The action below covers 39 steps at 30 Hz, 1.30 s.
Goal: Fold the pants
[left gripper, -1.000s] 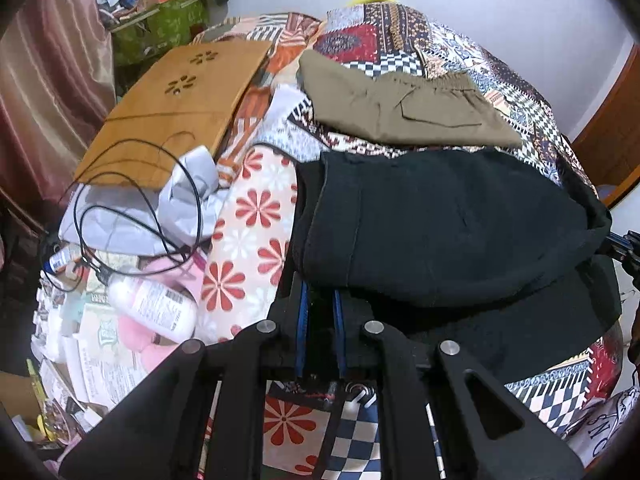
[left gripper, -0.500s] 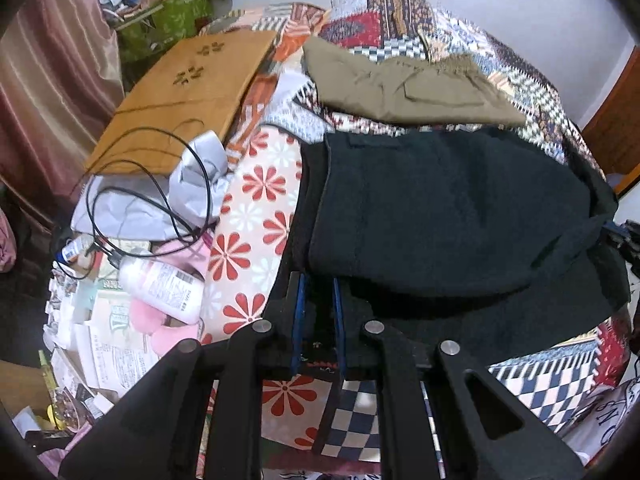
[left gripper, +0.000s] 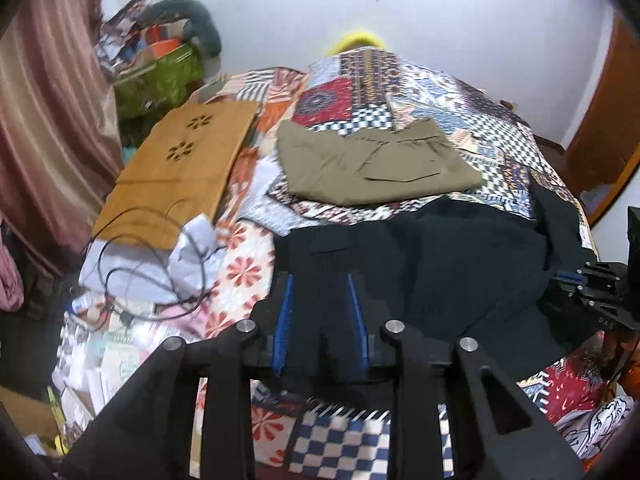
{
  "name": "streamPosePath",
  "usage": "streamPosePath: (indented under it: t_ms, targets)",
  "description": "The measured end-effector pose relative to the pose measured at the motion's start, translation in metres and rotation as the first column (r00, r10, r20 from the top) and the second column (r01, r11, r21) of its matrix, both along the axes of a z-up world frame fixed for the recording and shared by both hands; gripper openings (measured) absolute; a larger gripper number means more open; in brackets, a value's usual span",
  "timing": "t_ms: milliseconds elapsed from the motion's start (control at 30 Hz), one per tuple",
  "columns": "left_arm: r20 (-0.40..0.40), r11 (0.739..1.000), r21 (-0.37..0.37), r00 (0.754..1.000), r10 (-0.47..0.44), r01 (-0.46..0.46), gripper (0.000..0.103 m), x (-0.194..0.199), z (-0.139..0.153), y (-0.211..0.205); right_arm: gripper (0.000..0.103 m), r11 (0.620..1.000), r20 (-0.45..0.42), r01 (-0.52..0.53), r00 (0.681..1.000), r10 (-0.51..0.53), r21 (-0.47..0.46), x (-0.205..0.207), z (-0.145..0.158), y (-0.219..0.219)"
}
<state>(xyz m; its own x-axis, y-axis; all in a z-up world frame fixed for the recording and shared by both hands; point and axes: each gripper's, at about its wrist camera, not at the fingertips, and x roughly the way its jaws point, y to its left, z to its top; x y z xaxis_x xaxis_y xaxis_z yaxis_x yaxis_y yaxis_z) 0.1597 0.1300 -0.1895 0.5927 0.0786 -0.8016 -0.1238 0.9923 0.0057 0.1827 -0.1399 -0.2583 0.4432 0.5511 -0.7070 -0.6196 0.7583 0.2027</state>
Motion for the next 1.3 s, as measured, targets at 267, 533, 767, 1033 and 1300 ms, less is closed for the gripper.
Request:
streamPosePath:
  t_ms: [267, 533, 767, 1033, 1300]
  targets:
    - [-0.075, 0.992, -0.04, 0.989, -0.125, 0.122, 0.027, 0.033, -0.037, -0.046, 0.007, 1.0, 0.014, -0.01, 1.0, 0.01, 0.003, -0.009, 0.005, -0.002]
    - [-0.172, 0.968, -0.094, 0.954, -0.247, 0.234, 0.027, 0.034, -0.081, -0.091, 0.007, 1.0, -0.002, -0.015, 1.0, 0.015, -0.006, -0.016, 0.0, -0.004]
    - [-0.174, 0.969, -0.089, 0.954, -0.242, 0.23, 0.031, 0.025, -0.091, -0.098, 0.007, 1.0, -0.035, -0.013, 0.999, 0.012, -0.015, -0.019, -0.009, -0.007]
    - [-0.158, 0.974, -0.087, 0.963, -0.22, 0.208, 0.033, 0.028, -0.08, -0.097, 0.018, 1.0, -0.075, 0.012, 0.997, -0.013, -0.009, -0.022, -0.001, -0.02]
    - [-0.01, 0.971, -0.036, 0.971, -0.238, 0.237, 0.054, 0.044, -0.036, -0.119, 0.047, 0.986, -0.013, 0.16, 0.987, -0.16, -0.037, -0.019, 0.022, -0.068]
